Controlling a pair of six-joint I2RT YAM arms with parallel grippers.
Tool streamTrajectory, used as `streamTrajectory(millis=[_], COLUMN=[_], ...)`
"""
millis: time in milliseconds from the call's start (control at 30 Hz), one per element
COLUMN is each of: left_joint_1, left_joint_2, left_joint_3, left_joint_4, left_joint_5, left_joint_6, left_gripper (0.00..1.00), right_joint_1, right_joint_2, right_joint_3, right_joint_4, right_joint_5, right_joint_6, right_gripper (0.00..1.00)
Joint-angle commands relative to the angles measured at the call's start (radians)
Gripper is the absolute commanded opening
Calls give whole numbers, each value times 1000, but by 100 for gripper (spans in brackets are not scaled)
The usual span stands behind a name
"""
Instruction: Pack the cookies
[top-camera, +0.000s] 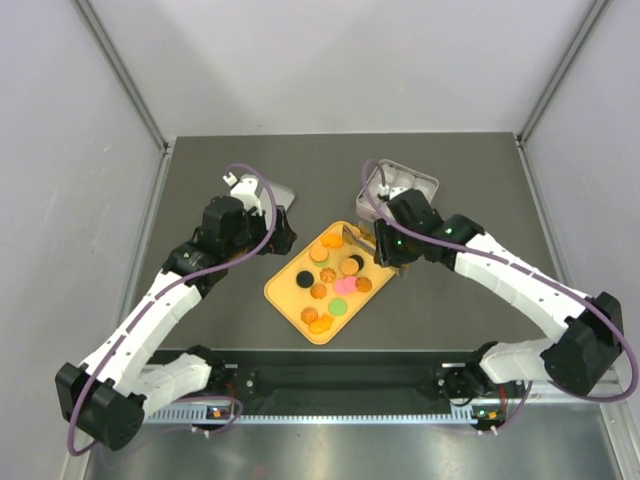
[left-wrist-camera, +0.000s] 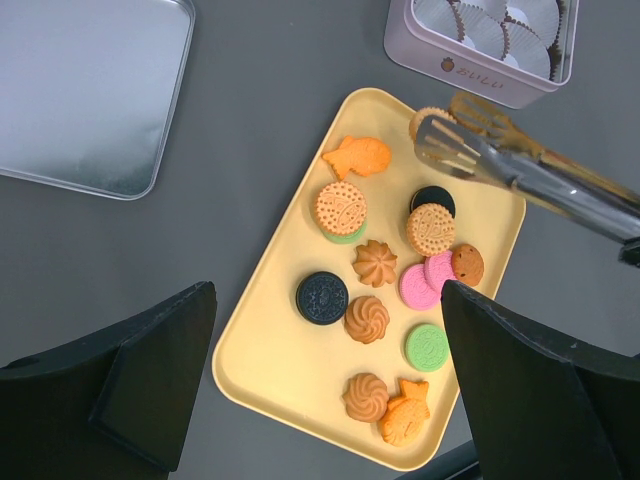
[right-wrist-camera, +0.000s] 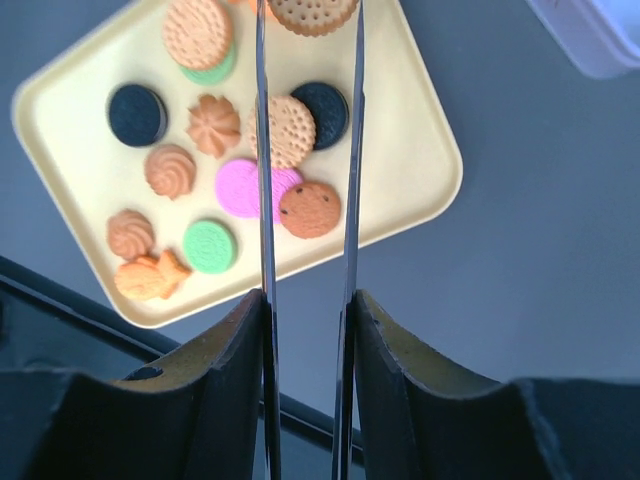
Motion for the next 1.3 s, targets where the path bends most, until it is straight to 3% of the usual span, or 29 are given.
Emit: streamTrajectory(millis=[0,233,433,667,1267], left_joint_1=[5,7,8,8,8], left_joint_2=[-19,-12,-12,-22,-12], left_joint_3=[9,9,6,1,1], left_joint_4=[11,16,17,22,22], left_joint_5=[-3,7,10,6,21], left_joint_6=[18,15,13,13,11], left_gripper=[99,99,99,99,99], right_joint_1=[-43,-215,-315,-361,-388], right_joint_2=[-52,23,196,353,474], right_joint_3=[106,265,391,459,493], right_joint_4=[4,29,86,99,121], right_joint_5=[-33,-74,-106,-54,23], right_joint_6=[-14,-71,-82,-88,-97], right_gripper=[27,27,25,24,24])
